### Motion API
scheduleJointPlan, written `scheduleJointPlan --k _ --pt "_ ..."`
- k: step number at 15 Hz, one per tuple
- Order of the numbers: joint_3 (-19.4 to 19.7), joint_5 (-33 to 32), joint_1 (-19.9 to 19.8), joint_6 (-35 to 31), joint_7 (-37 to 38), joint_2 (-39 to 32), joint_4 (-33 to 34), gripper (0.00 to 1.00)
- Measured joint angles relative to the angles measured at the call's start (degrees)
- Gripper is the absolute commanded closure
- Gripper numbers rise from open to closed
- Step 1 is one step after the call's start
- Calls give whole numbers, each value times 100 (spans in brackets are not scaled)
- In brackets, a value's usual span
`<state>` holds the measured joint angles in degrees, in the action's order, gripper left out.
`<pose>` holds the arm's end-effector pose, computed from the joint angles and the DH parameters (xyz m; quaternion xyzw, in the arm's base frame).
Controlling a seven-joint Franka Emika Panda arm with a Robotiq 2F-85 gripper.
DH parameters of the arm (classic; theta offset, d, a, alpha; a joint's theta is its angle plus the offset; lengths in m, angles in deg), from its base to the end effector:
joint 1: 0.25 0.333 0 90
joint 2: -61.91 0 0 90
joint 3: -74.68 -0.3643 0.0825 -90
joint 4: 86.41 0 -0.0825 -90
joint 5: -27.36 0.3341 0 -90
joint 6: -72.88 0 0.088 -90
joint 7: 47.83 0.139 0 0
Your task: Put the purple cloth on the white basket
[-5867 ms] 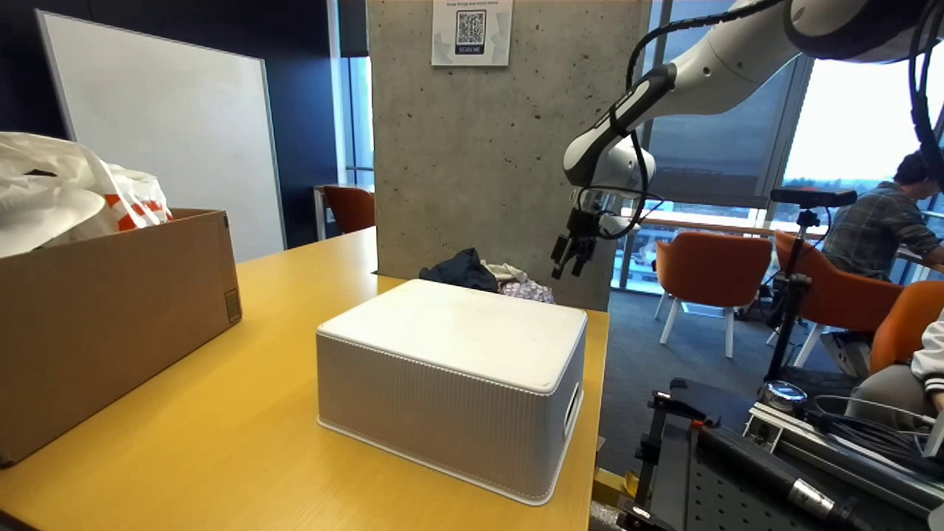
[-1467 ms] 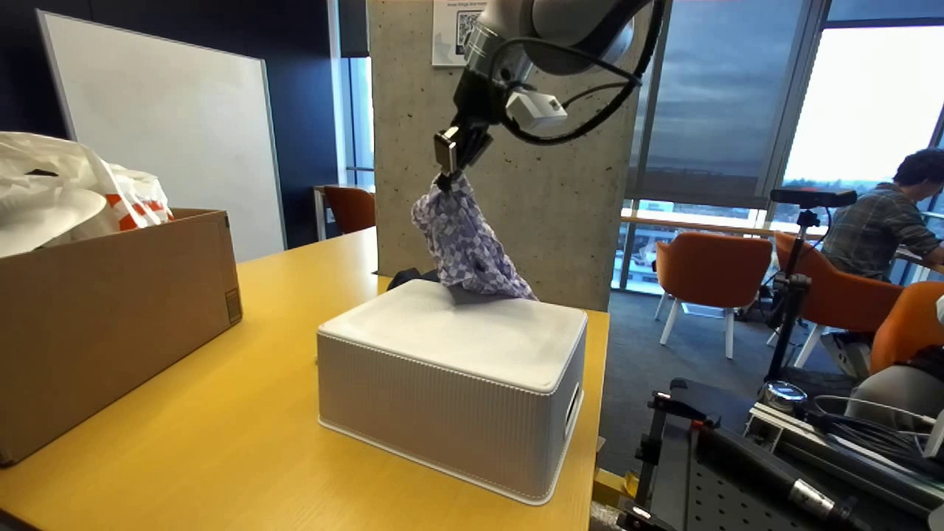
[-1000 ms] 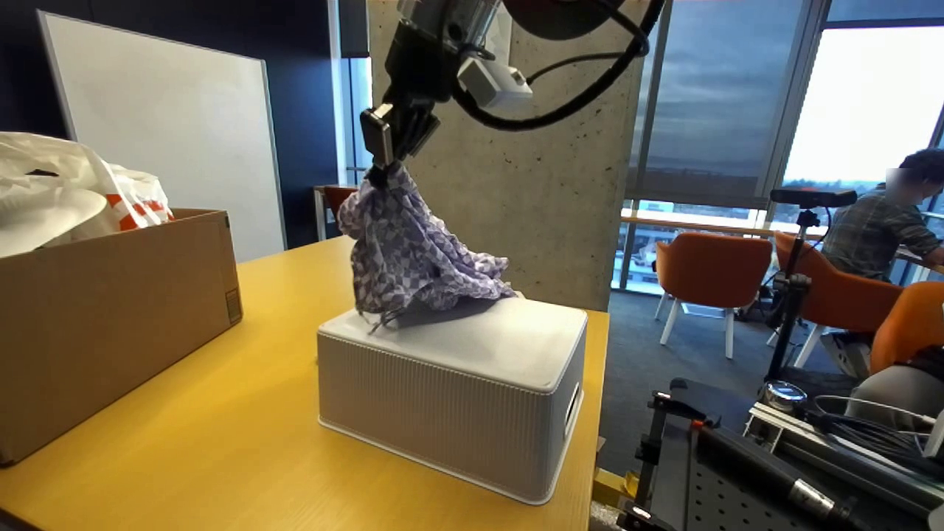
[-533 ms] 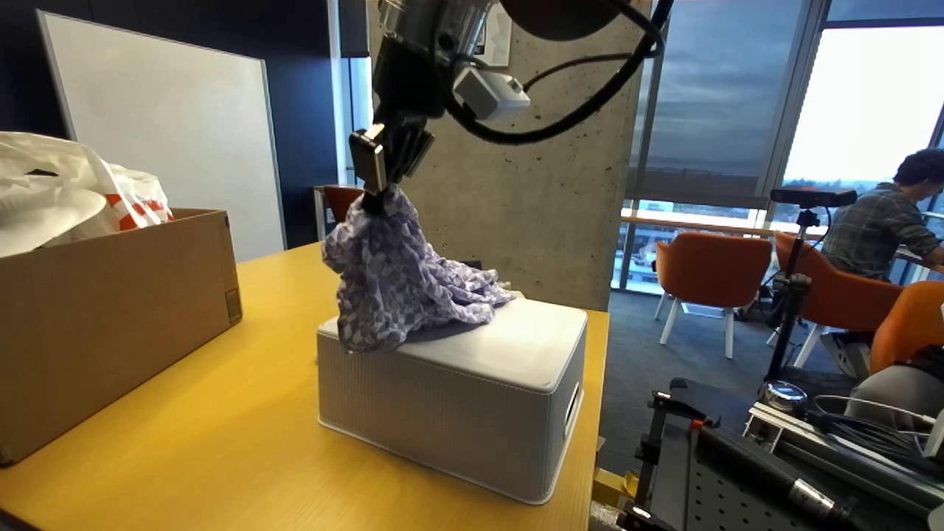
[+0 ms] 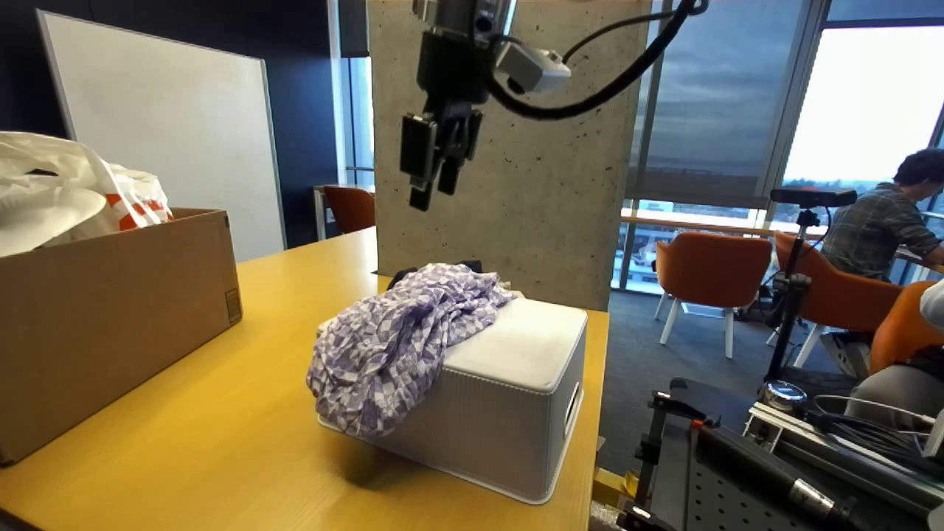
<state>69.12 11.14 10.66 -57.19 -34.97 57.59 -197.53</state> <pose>0.5489 0.1463 0.5106 0.9795 0.1066 0.1515 0.0793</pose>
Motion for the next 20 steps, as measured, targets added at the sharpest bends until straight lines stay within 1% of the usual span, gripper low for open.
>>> scheduleJointPlan --k 2,4,6,9,12,14,17,20 --pt "54 184 -194 451 -158 352 -97 0" --pt "192 368 -461 574 -512 563 -194 0" --pt "390 546 -739 545 -970 543 -255 0" --pt "657 839 -1091 456 -1718 193 -301 0" --pt "732 1038 -1296 263 -2359 -342 -331 0" --pt "730 1145 -1325 166 -2580 -601 -369 0" --pt "711 1318 -1331 -123 -2928 -699 -596 0" --pt "634 1830 -1413 -746 -3573 -713 -888 0"
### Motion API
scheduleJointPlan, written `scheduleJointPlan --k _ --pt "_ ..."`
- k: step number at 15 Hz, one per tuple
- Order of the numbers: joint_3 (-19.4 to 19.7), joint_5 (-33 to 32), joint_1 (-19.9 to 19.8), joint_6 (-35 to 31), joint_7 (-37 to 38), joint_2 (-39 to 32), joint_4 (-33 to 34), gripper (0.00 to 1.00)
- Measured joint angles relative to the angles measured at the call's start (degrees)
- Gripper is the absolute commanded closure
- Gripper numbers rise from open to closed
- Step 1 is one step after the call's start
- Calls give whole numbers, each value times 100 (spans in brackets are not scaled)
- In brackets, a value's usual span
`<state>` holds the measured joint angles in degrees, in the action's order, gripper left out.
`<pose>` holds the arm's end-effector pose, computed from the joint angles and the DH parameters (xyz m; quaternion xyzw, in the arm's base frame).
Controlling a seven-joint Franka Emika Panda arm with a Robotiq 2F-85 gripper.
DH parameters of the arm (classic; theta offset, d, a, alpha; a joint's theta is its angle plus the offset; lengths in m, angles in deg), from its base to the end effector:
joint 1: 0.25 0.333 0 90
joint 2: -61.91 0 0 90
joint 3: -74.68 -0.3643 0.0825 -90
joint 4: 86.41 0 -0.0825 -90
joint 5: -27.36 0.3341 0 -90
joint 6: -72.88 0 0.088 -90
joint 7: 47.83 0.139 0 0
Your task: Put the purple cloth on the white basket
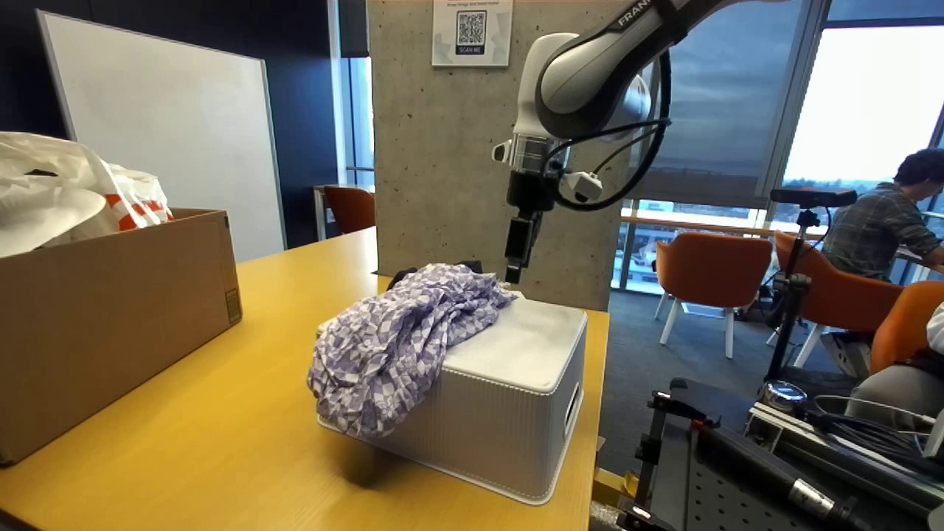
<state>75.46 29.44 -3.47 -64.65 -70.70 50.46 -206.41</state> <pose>0.5592 -0.0378 0.3855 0.9870 0.1513 0.0543 0.0010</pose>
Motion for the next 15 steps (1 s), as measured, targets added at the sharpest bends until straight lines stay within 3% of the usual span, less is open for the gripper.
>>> scheduleJointPlan --k 4,8,9,10,15 --pt "-210 852 -152 -674 -848 -159 -169 0" --pt "-433 1291 -281 -1116 -1359 -354 -129 0" --pt "-463 1321 -295 -1200 -1414 -407 -101 25" --pt "-489 1323 -308 -1279 -1439 -463 -71 26" --pt "-634 1323 -397 -1663 -1566 -646 -9 65"
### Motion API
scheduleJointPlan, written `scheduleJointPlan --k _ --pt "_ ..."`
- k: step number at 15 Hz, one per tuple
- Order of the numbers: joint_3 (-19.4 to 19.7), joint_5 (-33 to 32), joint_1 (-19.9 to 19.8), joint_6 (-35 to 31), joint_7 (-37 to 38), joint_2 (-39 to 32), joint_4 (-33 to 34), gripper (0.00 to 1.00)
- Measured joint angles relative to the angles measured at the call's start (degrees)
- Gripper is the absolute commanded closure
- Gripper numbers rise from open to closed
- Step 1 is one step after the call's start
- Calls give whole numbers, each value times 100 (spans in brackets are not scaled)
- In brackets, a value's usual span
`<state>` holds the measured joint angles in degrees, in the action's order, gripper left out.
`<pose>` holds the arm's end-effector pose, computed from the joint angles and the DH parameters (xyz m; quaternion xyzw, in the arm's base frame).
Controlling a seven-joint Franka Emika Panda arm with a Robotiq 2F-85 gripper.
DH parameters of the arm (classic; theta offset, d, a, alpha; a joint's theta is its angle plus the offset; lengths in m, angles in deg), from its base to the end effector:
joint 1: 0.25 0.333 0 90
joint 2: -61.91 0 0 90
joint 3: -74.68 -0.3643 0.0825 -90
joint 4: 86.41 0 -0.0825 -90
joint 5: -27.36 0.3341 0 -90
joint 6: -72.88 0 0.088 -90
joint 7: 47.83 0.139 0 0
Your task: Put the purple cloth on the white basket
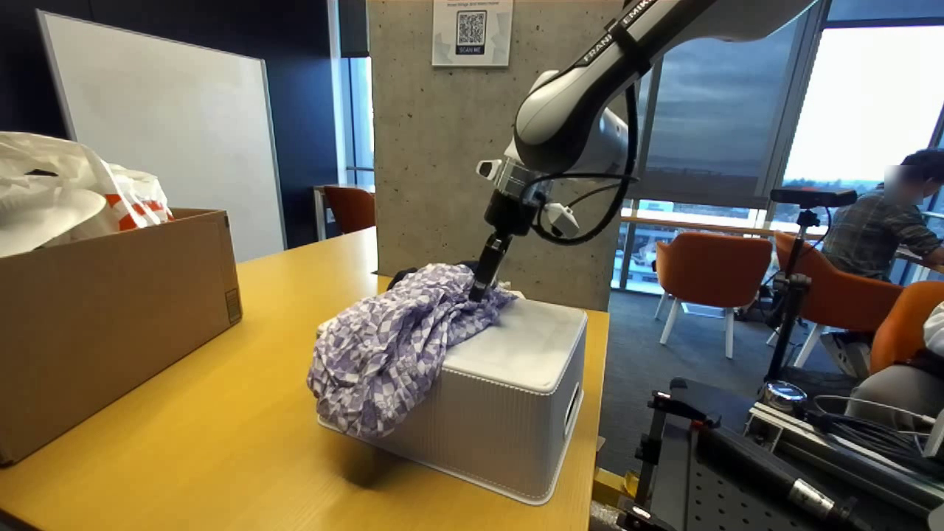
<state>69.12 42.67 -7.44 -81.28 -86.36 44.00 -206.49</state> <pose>0.5976 -0.0253 0.3525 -0.9656 -0.2011 -0.1606 0.0357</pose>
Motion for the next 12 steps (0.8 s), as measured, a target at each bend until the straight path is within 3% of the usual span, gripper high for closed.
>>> scheduleJointPlan --k 3,5,12 --pt "-57 -2 -72 -127 -61 -45 22 88" --pt "-62 -38 -88 -219 -92 -44 19 99" --pt "158 -681 -198 -666 -68 -41 48 99"
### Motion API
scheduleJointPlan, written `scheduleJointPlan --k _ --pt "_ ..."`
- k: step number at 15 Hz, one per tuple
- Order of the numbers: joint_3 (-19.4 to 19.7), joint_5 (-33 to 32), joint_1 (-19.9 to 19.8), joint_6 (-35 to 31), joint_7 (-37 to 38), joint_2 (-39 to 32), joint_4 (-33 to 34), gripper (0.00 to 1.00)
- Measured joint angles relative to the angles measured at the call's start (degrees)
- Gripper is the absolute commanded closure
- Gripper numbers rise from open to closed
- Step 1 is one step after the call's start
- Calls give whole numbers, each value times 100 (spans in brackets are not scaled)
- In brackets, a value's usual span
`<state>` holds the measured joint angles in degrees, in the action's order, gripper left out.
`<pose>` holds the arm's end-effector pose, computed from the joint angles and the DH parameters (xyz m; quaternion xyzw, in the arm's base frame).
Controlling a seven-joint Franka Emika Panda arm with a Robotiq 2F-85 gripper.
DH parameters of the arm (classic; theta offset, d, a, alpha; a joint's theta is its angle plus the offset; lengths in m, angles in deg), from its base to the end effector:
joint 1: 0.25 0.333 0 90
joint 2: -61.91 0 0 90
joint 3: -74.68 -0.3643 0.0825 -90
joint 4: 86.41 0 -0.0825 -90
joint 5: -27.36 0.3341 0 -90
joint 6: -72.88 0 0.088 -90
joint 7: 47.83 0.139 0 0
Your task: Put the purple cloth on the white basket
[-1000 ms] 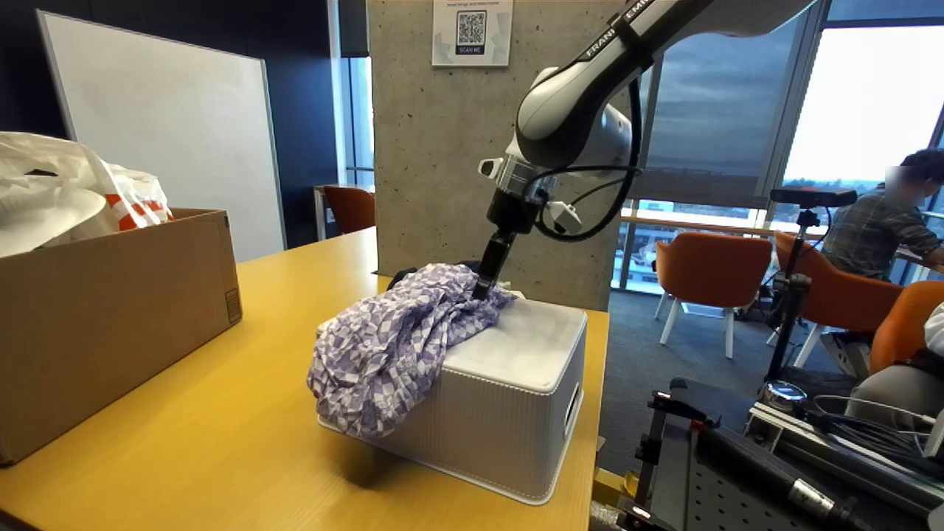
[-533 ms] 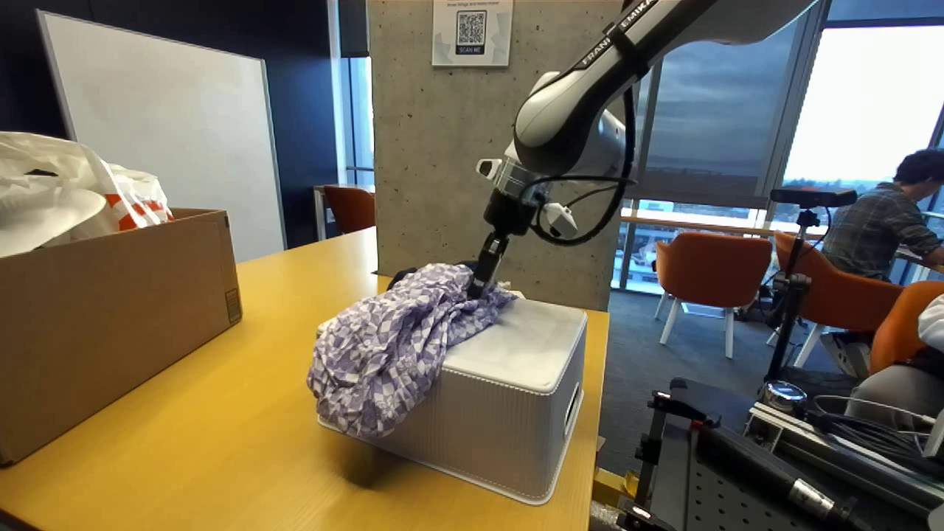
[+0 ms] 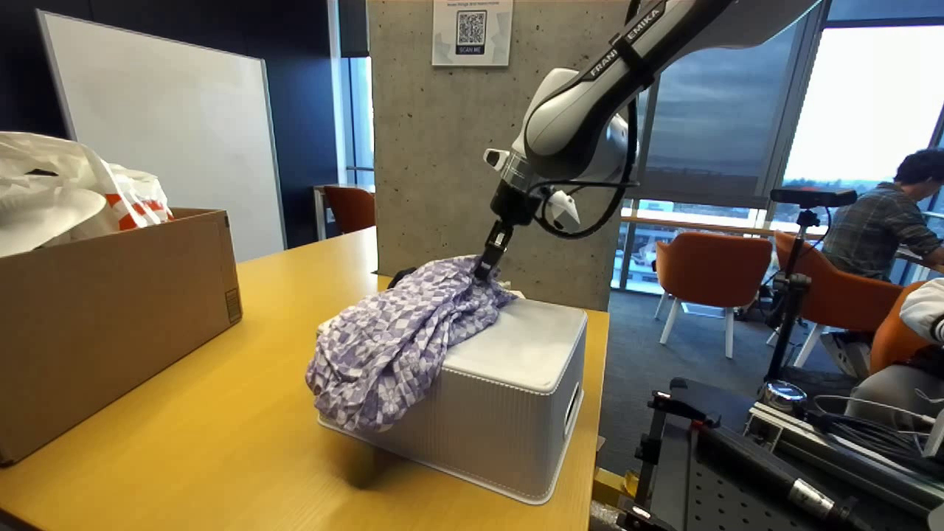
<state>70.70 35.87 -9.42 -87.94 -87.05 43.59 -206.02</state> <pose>0.6094 -0.0638 0.3664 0.9538 0.2211 0.2011 0.0301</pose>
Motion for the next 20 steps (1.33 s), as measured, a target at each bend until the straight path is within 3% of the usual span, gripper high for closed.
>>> scheduleJointPlan --k 6,10,17,20 --pt "543 -470 -402 -139 149 12 618 99" --pt "652 -608 -451 -130 510 59 1090 99" --pt "646 -1509 366 -22 1791 449 1097 99" --pt "761 -2148 768 378 2744 798 861 99"
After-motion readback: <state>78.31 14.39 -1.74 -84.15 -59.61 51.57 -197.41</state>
